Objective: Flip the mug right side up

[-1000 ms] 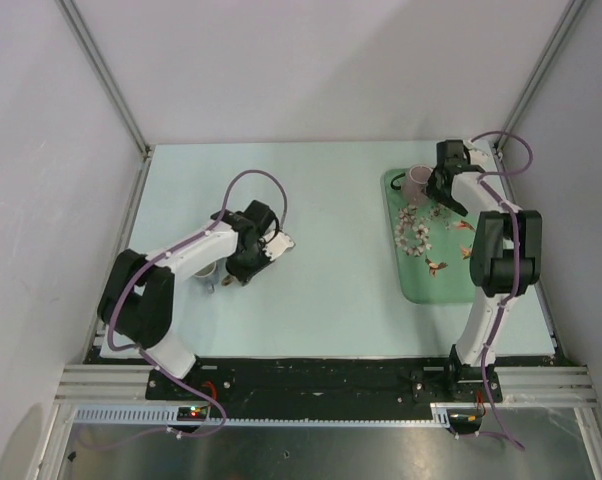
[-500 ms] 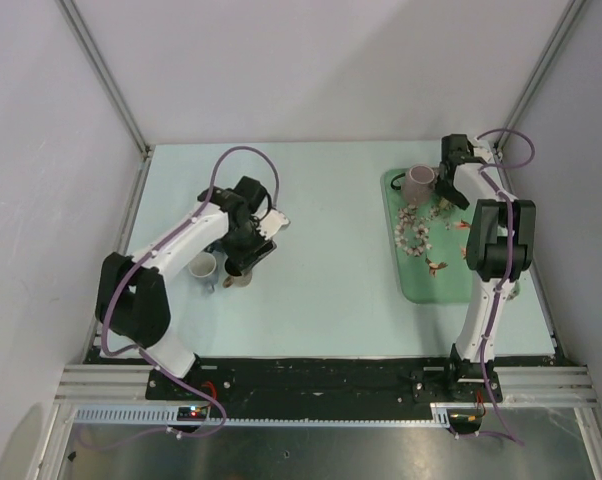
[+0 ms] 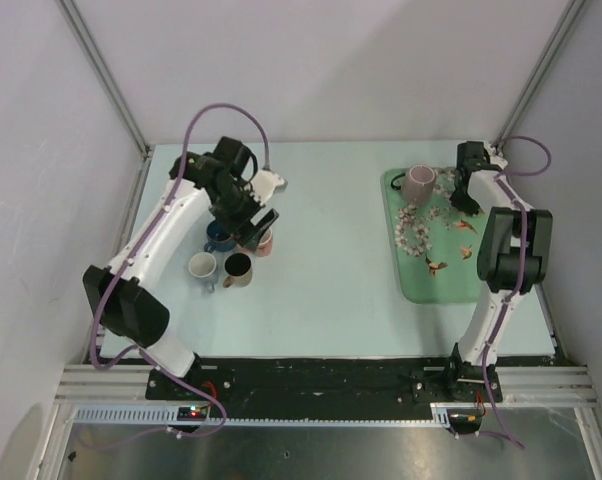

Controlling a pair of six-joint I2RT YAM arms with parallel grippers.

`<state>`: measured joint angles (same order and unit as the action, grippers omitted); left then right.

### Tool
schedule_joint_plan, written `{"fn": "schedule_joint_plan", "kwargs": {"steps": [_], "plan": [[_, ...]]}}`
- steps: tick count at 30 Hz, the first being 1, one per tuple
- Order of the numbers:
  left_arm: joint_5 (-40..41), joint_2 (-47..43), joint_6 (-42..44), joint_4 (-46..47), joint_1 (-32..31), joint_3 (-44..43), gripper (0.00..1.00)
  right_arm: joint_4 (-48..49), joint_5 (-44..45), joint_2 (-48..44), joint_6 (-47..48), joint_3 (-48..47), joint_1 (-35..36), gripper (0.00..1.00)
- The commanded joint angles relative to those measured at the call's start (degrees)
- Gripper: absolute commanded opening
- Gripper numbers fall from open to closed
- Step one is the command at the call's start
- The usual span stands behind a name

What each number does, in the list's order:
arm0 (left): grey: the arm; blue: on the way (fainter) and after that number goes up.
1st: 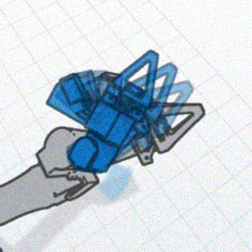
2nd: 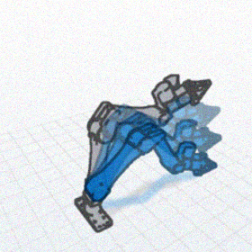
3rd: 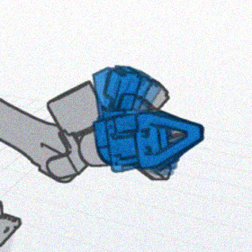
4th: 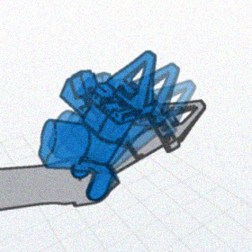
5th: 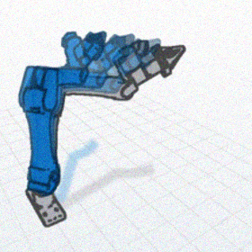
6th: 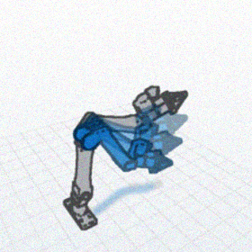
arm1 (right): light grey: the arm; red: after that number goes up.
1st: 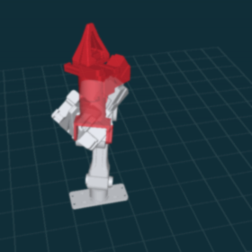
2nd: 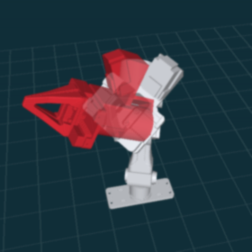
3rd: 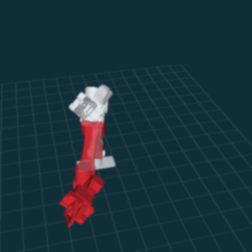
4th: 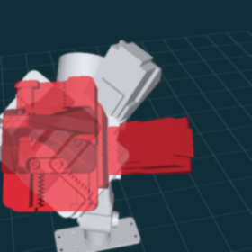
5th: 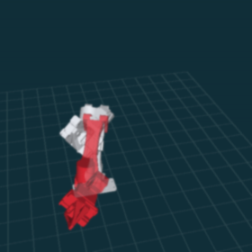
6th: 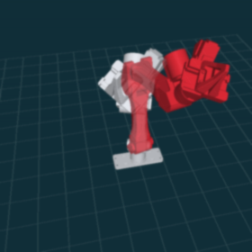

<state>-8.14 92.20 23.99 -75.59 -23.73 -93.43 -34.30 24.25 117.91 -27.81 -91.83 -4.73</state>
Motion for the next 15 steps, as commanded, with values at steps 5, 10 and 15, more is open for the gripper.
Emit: {"fn": "schedule_joint_plan", "kwargs": {"steps": [5, 10, 15], "plan": [[-14.29, -0.77, -4.16, -5.22, 0.76, -20.05, 0.99, 10.1, -2.48, -33.66, 5.0, 10.1, 0.39, 0.0], [-24.61, 1.71, -9.83, -4.15, 1.36, -32.84, 1.0, 15.68, -15.03, -45.87, 5.48, 13.65, 9.6, 0.0], [-34.18, 2.44, -12.67, -1.82, 1.4, -38.99, 1.0, 28.84, -35.32, -50.81, -4.04, 17.02, 18.47, 0.0]]}}
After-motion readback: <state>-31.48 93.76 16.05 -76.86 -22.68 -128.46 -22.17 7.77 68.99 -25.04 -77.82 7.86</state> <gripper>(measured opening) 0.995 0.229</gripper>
